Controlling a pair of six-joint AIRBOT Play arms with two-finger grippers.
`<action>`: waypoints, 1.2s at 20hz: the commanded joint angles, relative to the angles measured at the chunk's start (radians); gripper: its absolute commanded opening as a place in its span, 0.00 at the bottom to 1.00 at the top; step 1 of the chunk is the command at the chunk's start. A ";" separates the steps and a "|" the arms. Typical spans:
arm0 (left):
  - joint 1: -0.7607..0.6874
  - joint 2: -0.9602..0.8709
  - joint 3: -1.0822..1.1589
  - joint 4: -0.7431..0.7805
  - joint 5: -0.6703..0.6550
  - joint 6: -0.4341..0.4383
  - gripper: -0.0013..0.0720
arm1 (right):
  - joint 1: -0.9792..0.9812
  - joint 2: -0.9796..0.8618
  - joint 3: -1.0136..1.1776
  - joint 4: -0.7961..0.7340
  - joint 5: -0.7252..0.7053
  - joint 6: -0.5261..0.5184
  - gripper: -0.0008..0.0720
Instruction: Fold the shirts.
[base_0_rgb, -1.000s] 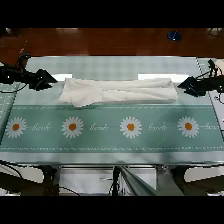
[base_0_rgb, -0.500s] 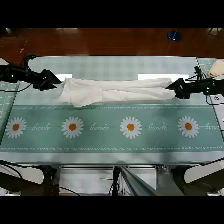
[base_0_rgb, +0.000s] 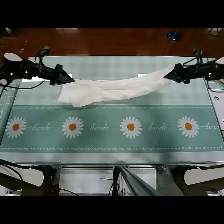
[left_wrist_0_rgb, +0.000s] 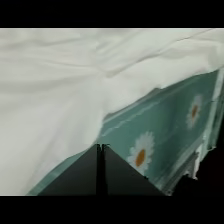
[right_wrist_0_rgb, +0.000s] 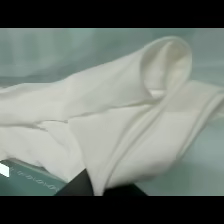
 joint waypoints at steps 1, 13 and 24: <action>-0.151 0.000 0.001 -0.210 0.081 -0.011 0.06 | 0.005 0.156 0.029 -0.048 0.055 0.023 0.04; -0.704 -0.076 0.001 -0.219 0.554 -0.227 0.06 | 0.005 0.513 0.028 -0.236 0.254 0.069 0.04; -0.879 -0.248 0.069 -0.443 0.666 -0.242 0.06 | 0.045 0.551 0.027 -0.206 0.262 0.087 0.04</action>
